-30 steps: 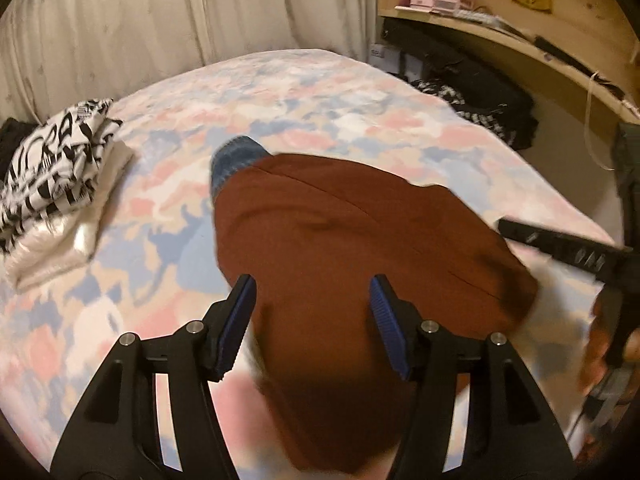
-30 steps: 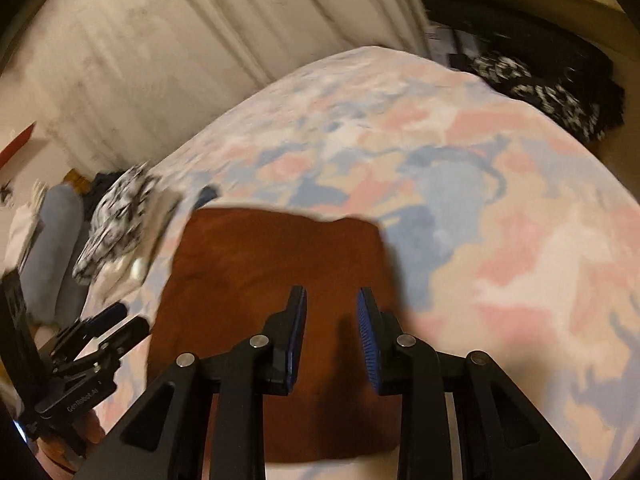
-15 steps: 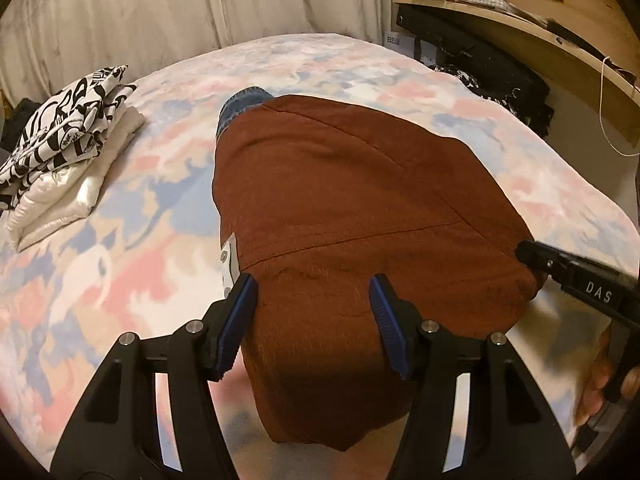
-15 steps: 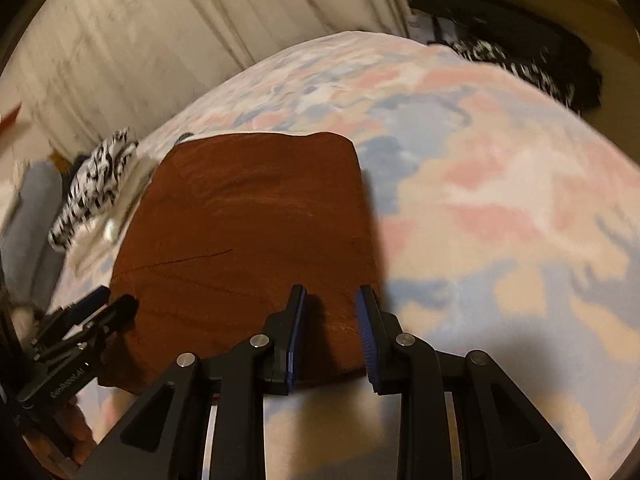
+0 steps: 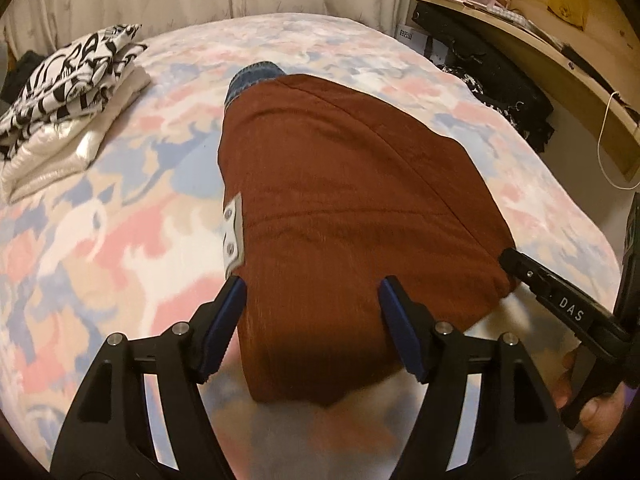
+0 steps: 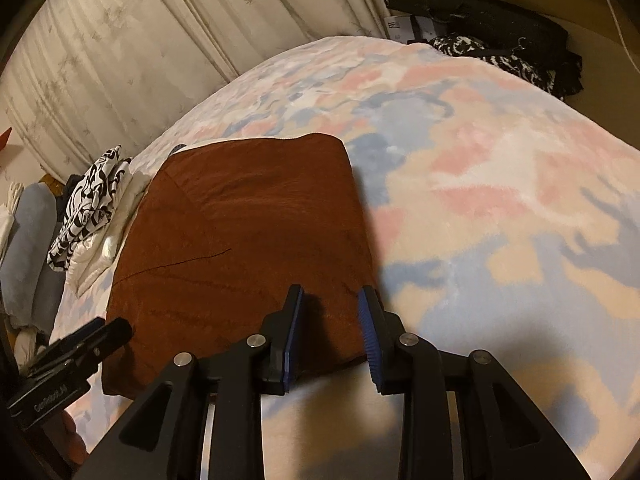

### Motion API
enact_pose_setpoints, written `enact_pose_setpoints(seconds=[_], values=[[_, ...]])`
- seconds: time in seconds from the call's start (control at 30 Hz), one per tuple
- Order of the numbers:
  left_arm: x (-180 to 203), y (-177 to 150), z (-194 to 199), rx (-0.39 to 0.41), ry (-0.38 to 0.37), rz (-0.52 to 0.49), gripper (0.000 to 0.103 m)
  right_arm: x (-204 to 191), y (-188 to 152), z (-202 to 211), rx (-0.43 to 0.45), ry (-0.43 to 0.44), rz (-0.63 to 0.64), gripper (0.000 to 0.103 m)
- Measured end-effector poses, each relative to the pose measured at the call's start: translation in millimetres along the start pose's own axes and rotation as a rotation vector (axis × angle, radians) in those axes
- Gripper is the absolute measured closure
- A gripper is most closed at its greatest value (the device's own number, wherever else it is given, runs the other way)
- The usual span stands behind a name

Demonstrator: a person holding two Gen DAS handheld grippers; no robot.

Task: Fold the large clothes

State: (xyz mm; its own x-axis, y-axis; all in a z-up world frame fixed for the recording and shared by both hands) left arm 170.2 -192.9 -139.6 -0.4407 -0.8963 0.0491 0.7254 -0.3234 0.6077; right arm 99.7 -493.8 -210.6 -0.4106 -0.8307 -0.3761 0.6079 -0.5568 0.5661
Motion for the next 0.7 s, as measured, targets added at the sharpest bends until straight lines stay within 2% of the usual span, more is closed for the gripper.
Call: enact_pose_setpoints(seconds=[0.2,0.33,0.5,0.57,0.7], values=[[-3,-15,22,-0.008,-0.008,-0.004,0.036,-9,-16,25,0.003,0.006,0.010,0.053],[-9,-27,40,-0.004,-0.008,0.005,0.036,-15,-33,38,-0.031,0.049,0.004,0.053],[-14,-37,59,-0.005,-0.048,0.030,0.034,-24,-57,54,-0.065,0.066,0.038,0.052],[-13,-37,65,0.001,-0.080,0.040,0.024,-26,-63,58,-0.081,0.078,0.046,0.047],[-11,-33,73,0.005,-0.137,0.069,0.022,-33,-65,72,-0.084,0.099,0.079,0.036]])
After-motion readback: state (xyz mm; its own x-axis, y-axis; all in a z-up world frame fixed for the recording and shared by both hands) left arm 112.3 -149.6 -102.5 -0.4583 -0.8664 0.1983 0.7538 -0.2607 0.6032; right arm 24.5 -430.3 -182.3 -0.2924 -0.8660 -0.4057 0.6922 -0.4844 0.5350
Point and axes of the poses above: each gripper's, at about its wrist camera, not at the fingertips, and z roughly against the way its jaws point, x to its right, y to its top, the point moved 2 cm from there along -z, roughly the way its jaws point, and after that the axes turned 4 degrees about -z, right-handed, at the moved point
